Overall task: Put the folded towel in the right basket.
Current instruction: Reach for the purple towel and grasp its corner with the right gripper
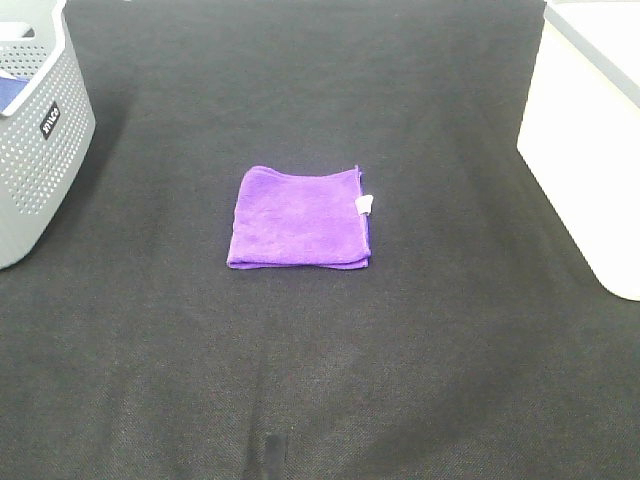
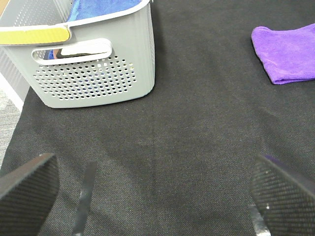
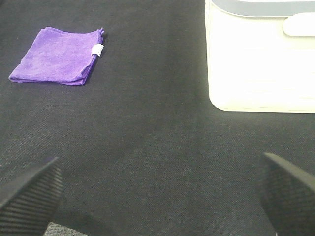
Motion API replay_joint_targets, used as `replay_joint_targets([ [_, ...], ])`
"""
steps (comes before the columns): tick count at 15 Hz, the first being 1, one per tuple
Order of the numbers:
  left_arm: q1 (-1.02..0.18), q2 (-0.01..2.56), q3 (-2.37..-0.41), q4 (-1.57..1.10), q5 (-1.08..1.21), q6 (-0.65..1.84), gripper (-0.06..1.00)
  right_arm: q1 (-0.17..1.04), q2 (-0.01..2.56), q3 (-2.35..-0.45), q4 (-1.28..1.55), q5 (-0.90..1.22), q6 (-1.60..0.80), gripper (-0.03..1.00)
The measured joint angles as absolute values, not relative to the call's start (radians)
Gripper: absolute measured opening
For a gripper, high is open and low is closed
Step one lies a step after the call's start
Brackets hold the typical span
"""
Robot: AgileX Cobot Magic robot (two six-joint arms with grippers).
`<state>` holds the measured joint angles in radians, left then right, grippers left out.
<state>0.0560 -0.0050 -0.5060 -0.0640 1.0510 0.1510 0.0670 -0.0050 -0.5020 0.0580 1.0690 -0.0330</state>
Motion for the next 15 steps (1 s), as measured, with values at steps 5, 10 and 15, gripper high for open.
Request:
replay_joint_targets([
  [5, 0.056, -0.005, -0.506, -0.064, 1.051, 0.151, 0.99, 0.067, -0.005, -0.502, 0.058, 1.069, -0.033, 0.98],
  [10, 0.056, -0.005, -0.506, -0.064, 1.051, 0.151, 0.99, 0.067, -0.005, -0.502, 0.058, 1.069, -0.033, 0.98],
  [15, 0.056, -0.005, -0.506, -0.064, 1.051, 0.151, 0.99, 0.067, -0.005, -0.502, 0.058, 1.069, -0.033, 0.98],
])
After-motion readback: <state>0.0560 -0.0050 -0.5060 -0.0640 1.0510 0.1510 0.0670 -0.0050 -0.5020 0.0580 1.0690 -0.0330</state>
